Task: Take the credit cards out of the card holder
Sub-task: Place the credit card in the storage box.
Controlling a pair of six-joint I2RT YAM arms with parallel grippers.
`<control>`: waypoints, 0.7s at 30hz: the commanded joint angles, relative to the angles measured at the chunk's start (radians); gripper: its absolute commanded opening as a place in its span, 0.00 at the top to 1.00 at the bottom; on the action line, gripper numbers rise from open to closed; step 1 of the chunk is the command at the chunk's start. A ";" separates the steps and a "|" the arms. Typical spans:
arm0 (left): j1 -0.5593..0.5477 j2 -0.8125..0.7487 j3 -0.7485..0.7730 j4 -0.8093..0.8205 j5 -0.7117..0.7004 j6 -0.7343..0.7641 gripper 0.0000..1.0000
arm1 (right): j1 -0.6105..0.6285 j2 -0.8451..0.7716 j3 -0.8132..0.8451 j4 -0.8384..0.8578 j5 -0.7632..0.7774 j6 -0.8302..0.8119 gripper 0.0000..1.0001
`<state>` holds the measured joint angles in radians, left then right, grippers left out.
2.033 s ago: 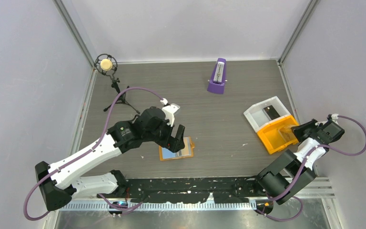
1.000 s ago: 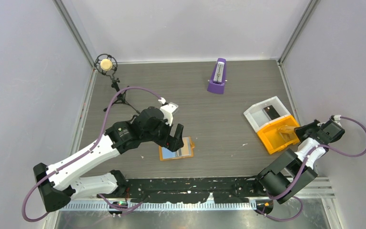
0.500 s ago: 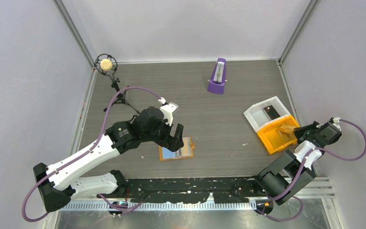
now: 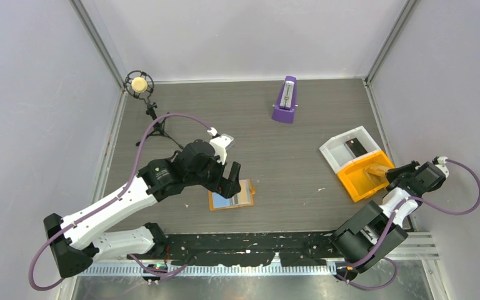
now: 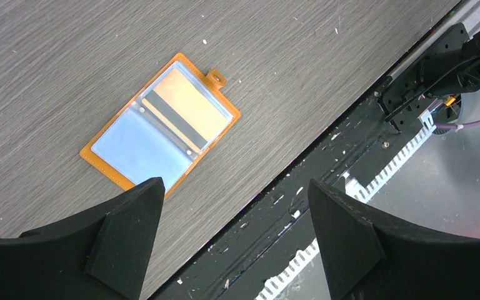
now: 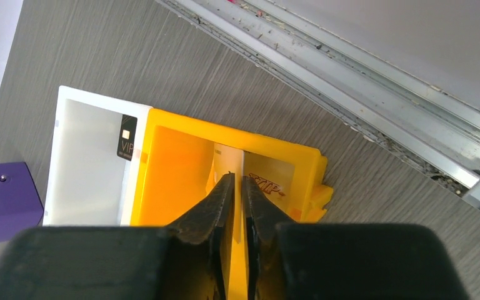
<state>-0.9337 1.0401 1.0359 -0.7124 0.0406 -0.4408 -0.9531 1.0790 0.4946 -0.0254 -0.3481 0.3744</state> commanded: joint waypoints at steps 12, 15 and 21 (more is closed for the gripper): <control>0.003 -0.025 0.031 0.022 -0.022 0.002 0.11 | -0.003 -0.089 0.129 -0.168 0.086 0.001 0.75; 0.003 -0.027 0.027 0.022 -0.023 0.001 0.11 | 0.017 -0.112 0.149 -0.198 0.089 0.009 0.75; 0.005 -0.016 0.032 0.001 -0.077 0.001 0.10 | 0.209 -0.159 0.228 -0.292 0.133 0.021 0.75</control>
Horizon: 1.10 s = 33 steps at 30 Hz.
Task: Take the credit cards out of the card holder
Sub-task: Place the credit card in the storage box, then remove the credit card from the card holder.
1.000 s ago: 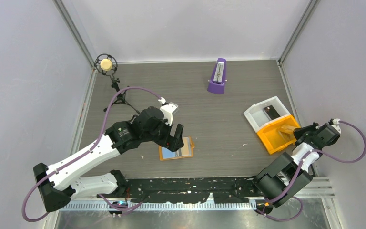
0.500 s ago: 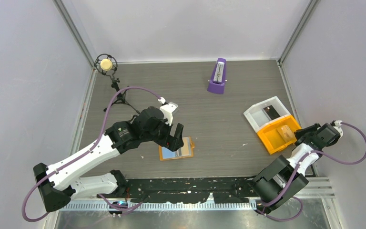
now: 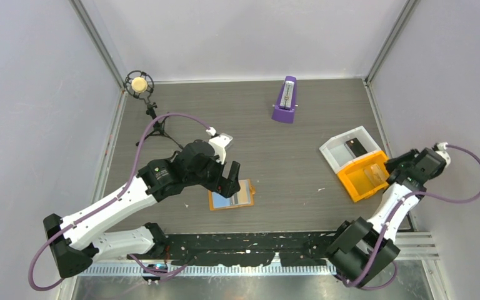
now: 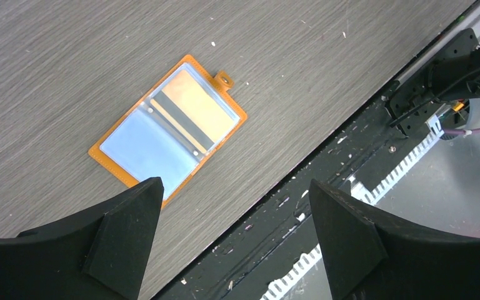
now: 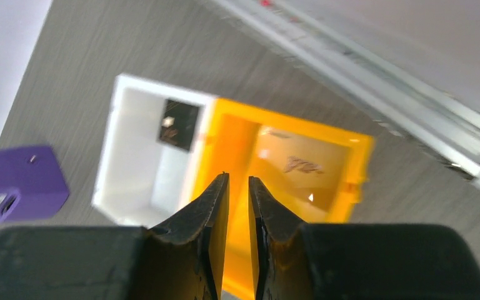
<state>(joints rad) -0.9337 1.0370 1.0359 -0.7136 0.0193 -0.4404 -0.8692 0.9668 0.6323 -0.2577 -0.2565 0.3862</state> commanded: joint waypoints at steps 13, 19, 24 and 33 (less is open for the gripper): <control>0.111 0.068 -0.037 -0.007 0.036 -0.108 0.13 | 0.721 -0.169 0.153 -0.245 0.074 0.065 0.66; 0.195 0.086 -0.133 0.059 0.098 -0.176 0.22 | 1.010 -0.217 -0.002 -0.175 0.066 0.179 0.63; 0.257 0.134 -0.190 0.083 0.113 -0.208 0.28 | 1.287 -0.155 -0.095 -0.068 0.152 0.268 0.60; 0.268 0.216 -0.210 0.079 0.020 -0.206 0.33 | 1.631 0.132 -0.035 0.170 0.326 0.351 0.46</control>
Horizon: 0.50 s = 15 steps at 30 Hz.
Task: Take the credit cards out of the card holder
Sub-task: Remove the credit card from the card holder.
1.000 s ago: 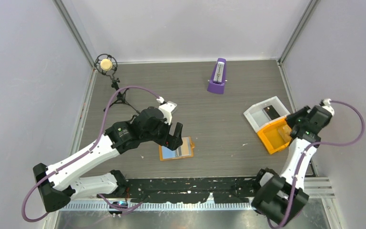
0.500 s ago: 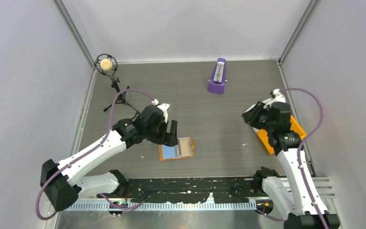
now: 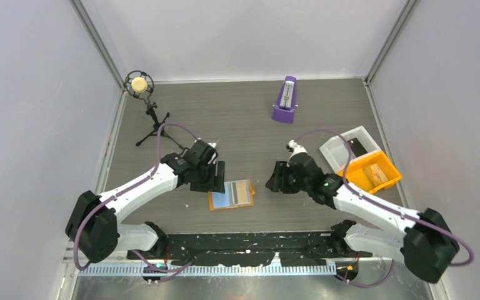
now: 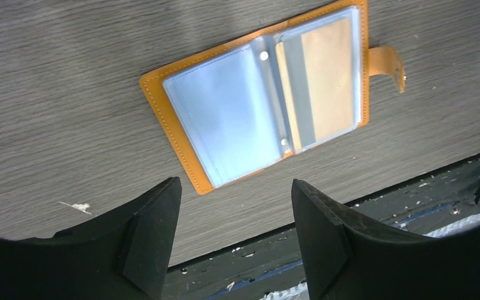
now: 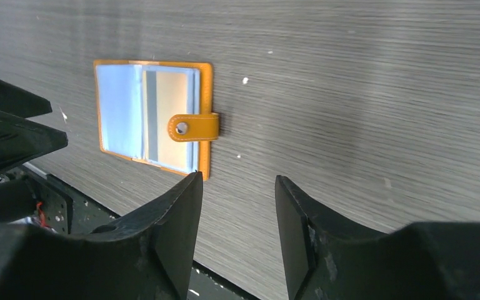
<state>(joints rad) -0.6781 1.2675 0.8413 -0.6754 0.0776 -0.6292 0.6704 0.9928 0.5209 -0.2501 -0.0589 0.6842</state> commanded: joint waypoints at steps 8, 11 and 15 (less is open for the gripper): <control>0.055 -0.193 -0.111 0.145 -0.053 -0.034 0.31 | 0.284 0.334 0.217 0.318 0.124 0.122 0.46; 0.057 -0.249 -0.141 0.184 -0.040 -0.050 0.31 | 0.306 0.412 0.250 0.346 0.106 0.127 0.46; 0.057 -0.280 -0.163 0.202 -0.028 -0.079 0.31 | 0.311 0.493 0.289 0.364 0.094 0.149 0.44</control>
<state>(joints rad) -0.6258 1.0164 0.6964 -0.5510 0.0463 -0.6739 0.9756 1.4315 0.7559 0.0452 0.0250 0.7933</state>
